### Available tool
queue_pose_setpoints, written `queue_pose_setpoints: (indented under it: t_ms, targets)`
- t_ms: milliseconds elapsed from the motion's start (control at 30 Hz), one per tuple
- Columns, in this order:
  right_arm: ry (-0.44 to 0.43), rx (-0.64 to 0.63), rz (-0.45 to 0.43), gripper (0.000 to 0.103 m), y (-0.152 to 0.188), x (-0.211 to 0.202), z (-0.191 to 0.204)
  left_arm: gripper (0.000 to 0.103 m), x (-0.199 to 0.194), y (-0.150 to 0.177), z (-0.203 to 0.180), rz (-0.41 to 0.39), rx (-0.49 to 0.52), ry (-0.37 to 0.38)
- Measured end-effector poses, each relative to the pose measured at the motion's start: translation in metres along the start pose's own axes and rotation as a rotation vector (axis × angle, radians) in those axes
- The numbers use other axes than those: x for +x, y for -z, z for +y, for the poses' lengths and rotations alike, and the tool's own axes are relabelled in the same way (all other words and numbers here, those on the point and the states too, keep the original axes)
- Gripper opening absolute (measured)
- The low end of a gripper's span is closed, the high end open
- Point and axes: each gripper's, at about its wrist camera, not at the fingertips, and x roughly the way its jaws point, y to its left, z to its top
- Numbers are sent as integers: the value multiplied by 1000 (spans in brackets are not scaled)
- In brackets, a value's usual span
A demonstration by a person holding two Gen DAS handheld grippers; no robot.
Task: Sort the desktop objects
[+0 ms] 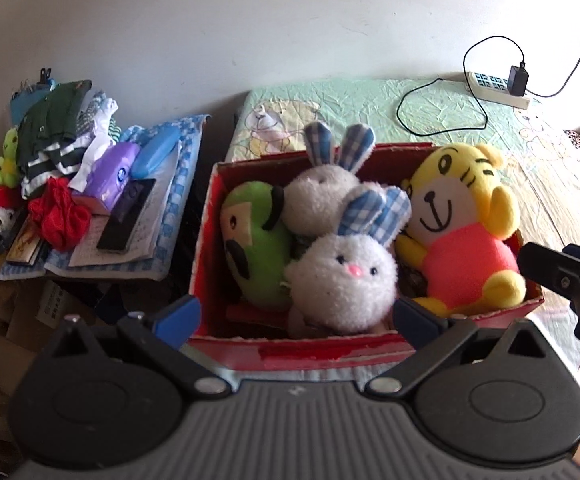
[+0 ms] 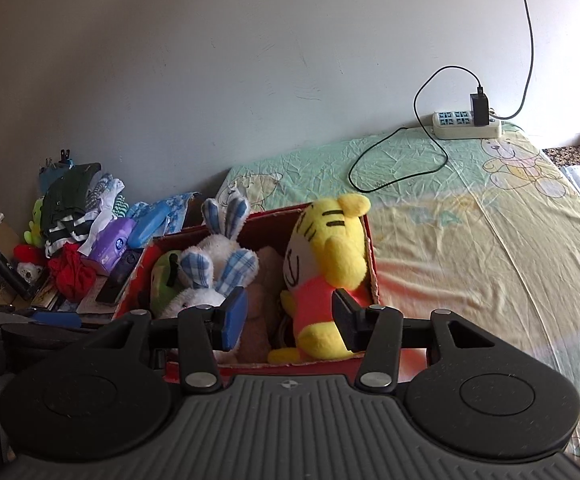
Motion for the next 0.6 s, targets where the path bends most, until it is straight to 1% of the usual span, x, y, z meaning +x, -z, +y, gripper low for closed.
queue_pose_setpoints:
  t_ms: [133, 200, 367, 500, 600]
  targets:
    - [21, -3, -14, 51, -7, 5, 15, 102, 5, -12, 8, -2, 18, -23]
    - [34, -4, -23, 53, -8, 9, 20, 102, 9, -14, 11, -5, 27, -25]
    - [63, 10, -1, 54, -4, 20, 27, 102, 22, -15, 16, 16, 30, -22]
    - [91, 7, 3, 54, -1, 26, 30, 102, 28, -14, 19, 18, 23, -18]
    - [99, 8, 27, 54, 0, 32, 30, 102, 34, -15, 19, 25, 17, -15]
